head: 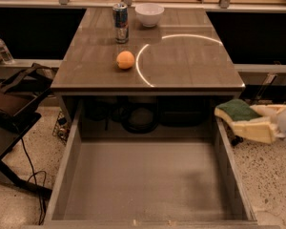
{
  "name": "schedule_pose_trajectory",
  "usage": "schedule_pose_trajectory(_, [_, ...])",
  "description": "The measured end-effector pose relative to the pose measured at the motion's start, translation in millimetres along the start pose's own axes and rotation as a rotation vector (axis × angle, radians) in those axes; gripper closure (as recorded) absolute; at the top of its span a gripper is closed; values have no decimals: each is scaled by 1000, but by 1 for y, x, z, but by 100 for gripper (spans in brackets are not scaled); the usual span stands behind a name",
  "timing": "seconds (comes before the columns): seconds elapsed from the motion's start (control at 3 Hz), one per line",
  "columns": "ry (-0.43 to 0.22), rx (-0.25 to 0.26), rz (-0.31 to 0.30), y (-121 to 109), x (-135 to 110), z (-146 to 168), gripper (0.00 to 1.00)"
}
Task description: Place sponge into top drawer
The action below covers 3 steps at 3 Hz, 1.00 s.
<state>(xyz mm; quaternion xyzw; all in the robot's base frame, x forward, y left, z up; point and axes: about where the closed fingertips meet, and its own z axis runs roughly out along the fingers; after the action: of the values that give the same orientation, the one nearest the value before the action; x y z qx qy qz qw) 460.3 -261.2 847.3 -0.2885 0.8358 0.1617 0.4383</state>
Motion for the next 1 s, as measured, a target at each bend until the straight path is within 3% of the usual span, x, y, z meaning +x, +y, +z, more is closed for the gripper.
schedule_pose_trajectory(0.33, [66, 3, 1, 22, 47, 22, 100])
schedule_pose_trajectory(0.67, [100, -28, -4, 37, 86, 44, 100])
schedule_pose_trajectory(1.0, [103, -104, -51, 60, 101, 79, 100])
